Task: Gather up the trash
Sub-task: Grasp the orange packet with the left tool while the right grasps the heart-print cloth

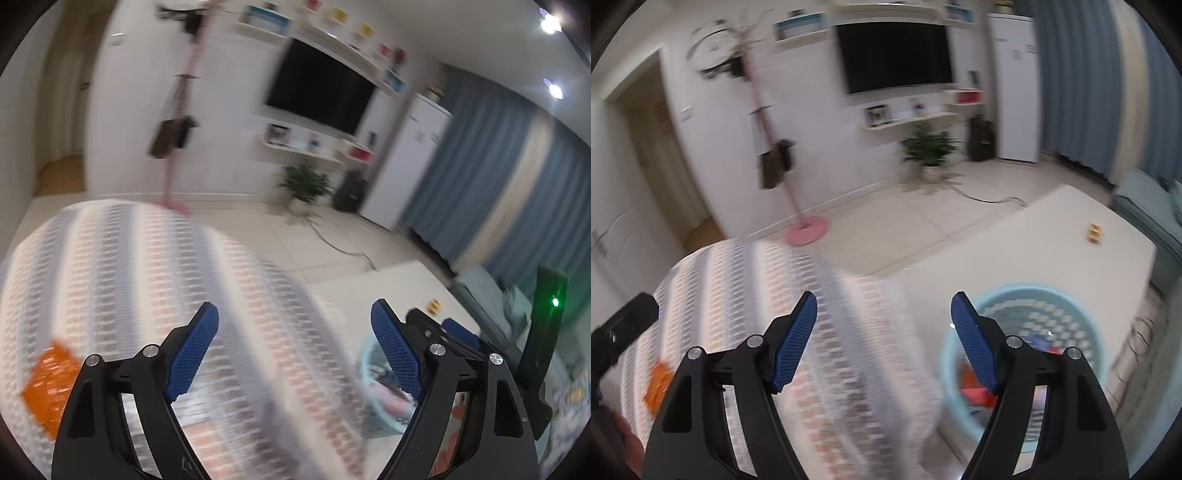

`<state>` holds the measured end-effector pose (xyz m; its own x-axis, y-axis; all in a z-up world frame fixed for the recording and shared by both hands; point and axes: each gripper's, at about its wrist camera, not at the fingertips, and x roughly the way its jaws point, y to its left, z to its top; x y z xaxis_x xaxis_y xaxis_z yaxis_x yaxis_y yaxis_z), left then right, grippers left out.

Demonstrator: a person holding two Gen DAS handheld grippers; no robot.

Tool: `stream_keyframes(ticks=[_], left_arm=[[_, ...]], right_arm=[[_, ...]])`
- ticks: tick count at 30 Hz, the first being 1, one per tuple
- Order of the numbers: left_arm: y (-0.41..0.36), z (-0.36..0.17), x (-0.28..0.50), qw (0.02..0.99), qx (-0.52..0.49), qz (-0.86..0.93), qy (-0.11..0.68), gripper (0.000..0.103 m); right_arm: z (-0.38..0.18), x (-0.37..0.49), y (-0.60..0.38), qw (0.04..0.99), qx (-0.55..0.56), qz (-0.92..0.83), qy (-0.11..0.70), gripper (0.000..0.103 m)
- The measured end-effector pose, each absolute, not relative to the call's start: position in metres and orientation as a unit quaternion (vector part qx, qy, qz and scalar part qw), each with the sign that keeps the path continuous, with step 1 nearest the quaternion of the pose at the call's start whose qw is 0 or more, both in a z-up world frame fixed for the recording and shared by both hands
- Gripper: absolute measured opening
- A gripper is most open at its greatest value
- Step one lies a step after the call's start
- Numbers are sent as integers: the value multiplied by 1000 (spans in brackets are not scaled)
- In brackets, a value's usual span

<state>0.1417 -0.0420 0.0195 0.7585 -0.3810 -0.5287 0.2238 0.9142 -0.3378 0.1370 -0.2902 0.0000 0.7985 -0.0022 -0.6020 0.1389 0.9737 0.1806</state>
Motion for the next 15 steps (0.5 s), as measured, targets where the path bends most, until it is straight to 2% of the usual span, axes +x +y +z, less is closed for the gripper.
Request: stream_keyframes(ticks=[8, 15], left_arm=[[63, 16, 113, 943, -137, -66, 297, 82], [121, -22, 98, 934, -113, -6, 339, 82]], right_arm=[[-10, 143, -196, 940, 71, 58, 330, 71], [-44, 150, -139, 915, 64, 112, 382, 71]])
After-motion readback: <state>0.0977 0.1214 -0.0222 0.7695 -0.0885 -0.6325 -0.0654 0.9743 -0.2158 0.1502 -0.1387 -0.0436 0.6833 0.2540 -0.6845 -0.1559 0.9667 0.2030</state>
